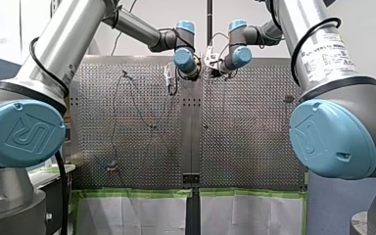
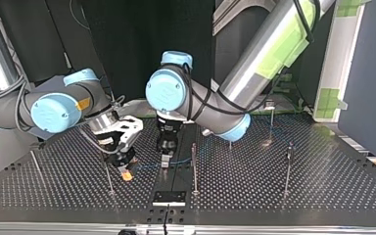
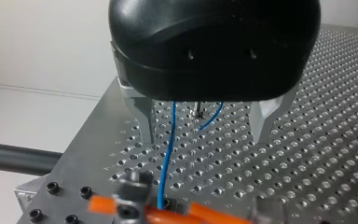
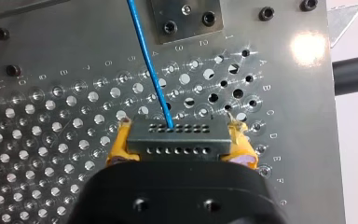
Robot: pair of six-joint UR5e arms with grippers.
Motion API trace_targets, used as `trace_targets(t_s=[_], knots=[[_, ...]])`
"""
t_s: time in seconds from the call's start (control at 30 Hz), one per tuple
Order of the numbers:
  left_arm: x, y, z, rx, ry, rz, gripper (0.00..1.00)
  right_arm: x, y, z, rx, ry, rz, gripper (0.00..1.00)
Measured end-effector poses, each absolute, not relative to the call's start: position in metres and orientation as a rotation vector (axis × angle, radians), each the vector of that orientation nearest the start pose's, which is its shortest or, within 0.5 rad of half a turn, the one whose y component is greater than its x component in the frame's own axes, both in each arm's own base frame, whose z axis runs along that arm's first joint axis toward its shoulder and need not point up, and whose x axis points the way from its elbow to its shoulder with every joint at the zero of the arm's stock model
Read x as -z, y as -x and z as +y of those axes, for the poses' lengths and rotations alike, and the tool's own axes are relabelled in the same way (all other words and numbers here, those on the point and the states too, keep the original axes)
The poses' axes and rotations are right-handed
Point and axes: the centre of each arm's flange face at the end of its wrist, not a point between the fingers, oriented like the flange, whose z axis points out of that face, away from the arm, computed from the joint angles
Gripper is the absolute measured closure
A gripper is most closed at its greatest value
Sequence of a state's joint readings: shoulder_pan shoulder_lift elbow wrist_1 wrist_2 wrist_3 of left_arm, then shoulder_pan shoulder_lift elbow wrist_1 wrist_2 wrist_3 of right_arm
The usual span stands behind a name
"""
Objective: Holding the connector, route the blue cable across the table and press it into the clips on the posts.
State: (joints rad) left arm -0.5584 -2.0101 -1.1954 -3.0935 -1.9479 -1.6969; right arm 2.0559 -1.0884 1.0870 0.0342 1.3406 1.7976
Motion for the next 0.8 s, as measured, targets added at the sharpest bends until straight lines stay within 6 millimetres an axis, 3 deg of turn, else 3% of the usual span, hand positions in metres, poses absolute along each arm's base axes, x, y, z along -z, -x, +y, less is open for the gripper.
trace_targets(t_s=[0.3,0.53,0.8], knots=[[-0.432,-0.528,-0.428,0.248,-0.018,1.551,0.01,-0.437,-0.457,-0.531,2.419,2.245,1.348,1.0],[-0.408,-0.54,-0.431,0.233,-0.028,1.59,0.01,-0.437,-0.457,-0.531,2.418,2.245,1.346,1.0],[-0.408,-0.543,-0.427,0.2,-0.008,1.596,0.01,-0.437,-0.457,-0.531,2.418,2.243,1.346,1.0]])
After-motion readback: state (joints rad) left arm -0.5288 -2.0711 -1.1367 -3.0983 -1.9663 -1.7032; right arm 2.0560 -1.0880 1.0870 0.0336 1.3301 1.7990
